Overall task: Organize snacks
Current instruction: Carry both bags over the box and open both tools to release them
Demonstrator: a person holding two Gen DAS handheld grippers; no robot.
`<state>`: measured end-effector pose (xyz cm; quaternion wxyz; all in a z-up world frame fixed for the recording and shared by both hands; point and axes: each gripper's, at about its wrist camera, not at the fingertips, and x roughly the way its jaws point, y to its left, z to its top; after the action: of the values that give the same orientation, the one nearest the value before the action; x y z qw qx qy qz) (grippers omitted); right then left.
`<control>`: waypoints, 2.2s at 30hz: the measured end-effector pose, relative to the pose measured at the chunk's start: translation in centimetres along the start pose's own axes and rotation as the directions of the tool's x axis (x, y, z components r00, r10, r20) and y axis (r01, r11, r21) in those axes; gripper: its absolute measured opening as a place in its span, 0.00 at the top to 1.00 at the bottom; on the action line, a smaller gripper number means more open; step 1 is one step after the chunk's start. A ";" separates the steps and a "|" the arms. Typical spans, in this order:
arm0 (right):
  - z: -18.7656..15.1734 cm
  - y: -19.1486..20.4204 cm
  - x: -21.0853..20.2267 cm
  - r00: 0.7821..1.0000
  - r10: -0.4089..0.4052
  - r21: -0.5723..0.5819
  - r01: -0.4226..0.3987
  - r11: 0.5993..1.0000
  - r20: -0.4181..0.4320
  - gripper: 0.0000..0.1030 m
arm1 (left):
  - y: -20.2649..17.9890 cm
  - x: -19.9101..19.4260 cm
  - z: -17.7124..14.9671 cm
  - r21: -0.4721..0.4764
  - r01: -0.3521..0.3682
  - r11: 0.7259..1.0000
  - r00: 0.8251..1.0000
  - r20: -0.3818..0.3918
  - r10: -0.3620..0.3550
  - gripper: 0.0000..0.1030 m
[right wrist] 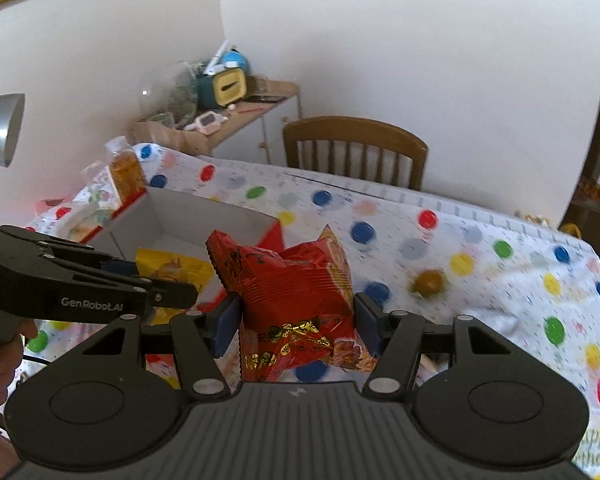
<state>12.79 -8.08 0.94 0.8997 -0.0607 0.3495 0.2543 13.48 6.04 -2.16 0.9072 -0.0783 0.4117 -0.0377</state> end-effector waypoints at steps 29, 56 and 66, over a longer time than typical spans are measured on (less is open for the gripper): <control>5.2 11.5 13.5 0.993 0.073 -0.103 -0.082 0.991 -0.092 0.41 | 15.4 3.1 2.3 -0.102 -0.252 0.962 0.966 -0.076 0.245 0.67; 1.5 13.1 20.3 0.965 0.038 -0.188 -0.089 0.978 -0.260 0.40 | 16.2 11.0 0.2 0.028 -0.284 0.958 0.919 -0.276 0.280 0.65; 1.7 12.8 20.1 0.963 0.061 -0.168 -0.108 0.980 -0.261 0.32 | 16.4 10.4 0.4 0.002 -0.294 0.956 0.921 -0.267 0.284 0.51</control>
<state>19.97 11.81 -10.18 0.8265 -0.1591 0.4397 0.3134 20.73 20.88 -12.44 0.8381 -0.0282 0.5366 0.0941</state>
